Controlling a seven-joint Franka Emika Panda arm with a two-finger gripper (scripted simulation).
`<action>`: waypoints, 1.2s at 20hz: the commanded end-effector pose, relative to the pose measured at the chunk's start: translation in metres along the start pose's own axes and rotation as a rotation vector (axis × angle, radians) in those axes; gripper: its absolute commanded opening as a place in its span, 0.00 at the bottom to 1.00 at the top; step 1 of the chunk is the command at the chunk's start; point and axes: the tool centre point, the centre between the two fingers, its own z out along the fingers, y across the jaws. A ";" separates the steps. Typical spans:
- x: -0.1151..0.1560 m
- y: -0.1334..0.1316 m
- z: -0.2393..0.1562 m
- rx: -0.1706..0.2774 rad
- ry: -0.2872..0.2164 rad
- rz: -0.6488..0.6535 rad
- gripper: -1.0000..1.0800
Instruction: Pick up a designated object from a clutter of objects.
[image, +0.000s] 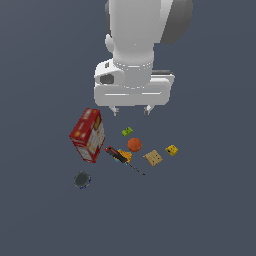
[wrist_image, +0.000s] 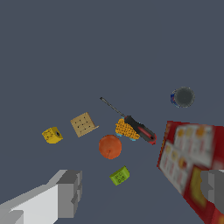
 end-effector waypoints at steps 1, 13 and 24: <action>0.000 0.000 0.000 0.000 0.000 0.000 0.96; -0.001 -0.027 0.006 0.036 -0.017 -0.016 0.96; 0.004 -0.042 0.029 0.022 -0.018 -0.066 0.96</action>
